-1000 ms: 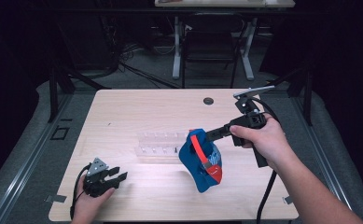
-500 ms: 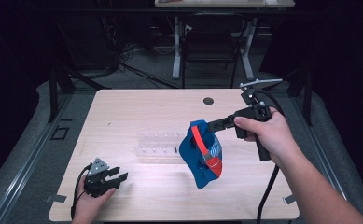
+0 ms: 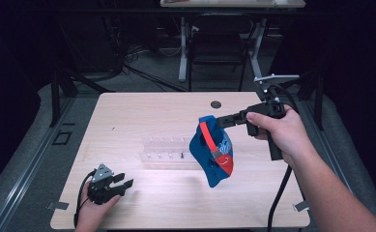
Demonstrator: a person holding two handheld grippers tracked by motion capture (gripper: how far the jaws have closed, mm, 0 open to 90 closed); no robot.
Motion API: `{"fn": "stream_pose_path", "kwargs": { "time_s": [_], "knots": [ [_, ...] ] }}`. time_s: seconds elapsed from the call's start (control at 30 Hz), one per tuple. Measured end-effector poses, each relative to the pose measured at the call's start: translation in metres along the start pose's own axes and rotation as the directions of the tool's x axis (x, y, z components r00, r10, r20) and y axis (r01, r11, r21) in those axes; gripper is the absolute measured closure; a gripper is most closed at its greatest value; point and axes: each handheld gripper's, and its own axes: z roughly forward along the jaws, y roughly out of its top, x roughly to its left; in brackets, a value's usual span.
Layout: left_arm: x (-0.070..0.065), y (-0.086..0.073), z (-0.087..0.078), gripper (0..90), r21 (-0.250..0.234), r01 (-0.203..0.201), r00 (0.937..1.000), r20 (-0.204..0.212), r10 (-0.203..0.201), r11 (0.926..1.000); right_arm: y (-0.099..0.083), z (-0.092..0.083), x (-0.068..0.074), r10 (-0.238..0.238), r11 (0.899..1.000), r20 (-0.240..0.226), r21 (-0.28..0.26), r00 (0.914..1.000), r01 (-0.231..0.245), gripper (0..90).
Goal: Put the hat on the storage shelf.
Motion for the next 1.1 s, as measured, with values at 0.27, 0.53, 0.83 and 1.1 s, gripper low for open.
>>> {"fn": "stream_pose_path", "kwargs": {
  "time_s": [0.27, 0.53, 0.83, 1.1],
  "knots": [
    [0.0, 0.0, 0.0, 53.4, 0.007, -0.003, 1.0, 0.005, 0.003, 1.0, 0.008, -0.004, 0.005, -0.011, 1.0, -0.013, -0.024, 0.9999, 0.011, 90.0],
    [-0.001, 0.001, 0.0, 53.5, 0.007, -0.006, 1.0, 0.002, 0.006, 1.0, 0.016, -0.002, 0.008, -0.007, 0.999, -0.026, -0.044, 0.9996, 0.006, 90.0],
    [-0.004, 0.002, 0.001, 53.8, -0.008, -0.011, 0.9999, 0.009, 0.011, 0.9999, 0.025, 0.002, 0.008, -0.003, 0.998, -0.035, -0.066, 0.9994, 0.001, 90.0],
    [-0.015, 0.011, 0.003, 55.5, -0.044, -0.014, 0.998, 0.061, 0.017, 0.9989, 0.031, 0.006, 0.005, 0.011, 0.997, -0.034, -0.078, 0.9994, -0.014, 90.0]
  ]
}}
